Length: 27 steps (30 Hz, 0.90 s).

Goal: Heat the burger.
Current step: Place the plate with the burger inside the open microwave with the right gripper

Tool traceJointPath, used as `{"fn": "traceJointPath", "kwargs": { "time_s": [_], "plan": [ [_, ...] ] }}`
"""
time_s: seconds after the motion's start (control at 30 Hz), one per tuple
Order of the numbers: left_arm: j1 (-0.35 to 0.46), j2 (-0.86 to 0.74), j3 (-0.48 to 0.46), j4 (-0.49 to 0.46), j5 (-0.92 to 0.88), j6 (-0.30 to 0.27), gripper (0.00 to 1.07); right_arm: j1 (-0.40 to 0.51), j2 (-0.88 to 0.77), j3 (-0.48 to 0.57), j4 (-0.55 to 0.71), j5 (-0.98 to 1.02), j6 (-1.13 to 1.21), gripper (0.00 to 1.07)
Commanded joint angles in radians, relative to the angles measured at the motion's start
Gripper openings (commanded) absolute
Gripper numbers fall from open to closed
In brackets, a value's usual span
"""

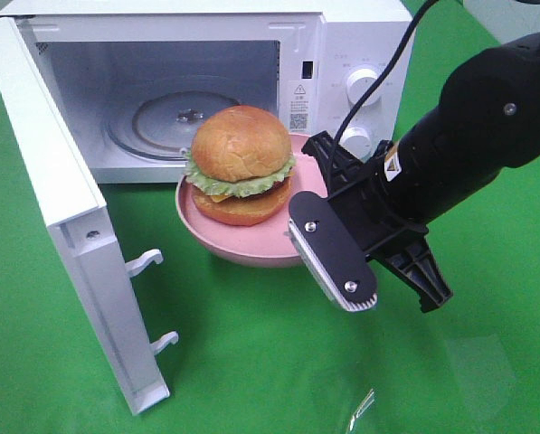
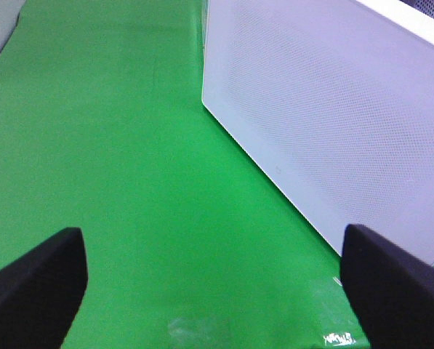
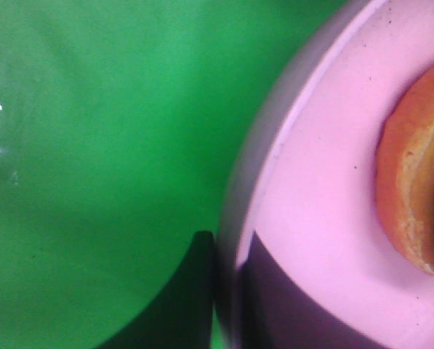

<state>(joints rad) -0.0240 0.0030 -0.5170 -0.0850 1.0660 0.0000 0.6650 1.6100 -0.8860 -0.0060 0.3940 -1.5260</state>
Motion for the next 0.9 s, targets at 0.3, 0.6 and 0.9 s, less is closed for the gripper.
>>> {"fn": "traceJointPath", "kwargs": {
  "time_s": [0.3,0.6,0.9],
  "plan": [
    [-0.002,-0.002,0.0,-0.005,0.004,0.0,0.87,0.036,0.067,-0.088,-0.028,-0.083,0.067,0.0],
    [-0.002,-0.002,0.0,-0.005,0.004,0.0,0.87,0.036,0.127,-0.156,-0.028,-0.093,0.104,0.0],
    [-0.002,-0.002,0.0,-0.005,0.004,0.0,0.87,0.036,0.187,-0.223,-0.028,-0.095,0.105,0.0]
  ]
}}
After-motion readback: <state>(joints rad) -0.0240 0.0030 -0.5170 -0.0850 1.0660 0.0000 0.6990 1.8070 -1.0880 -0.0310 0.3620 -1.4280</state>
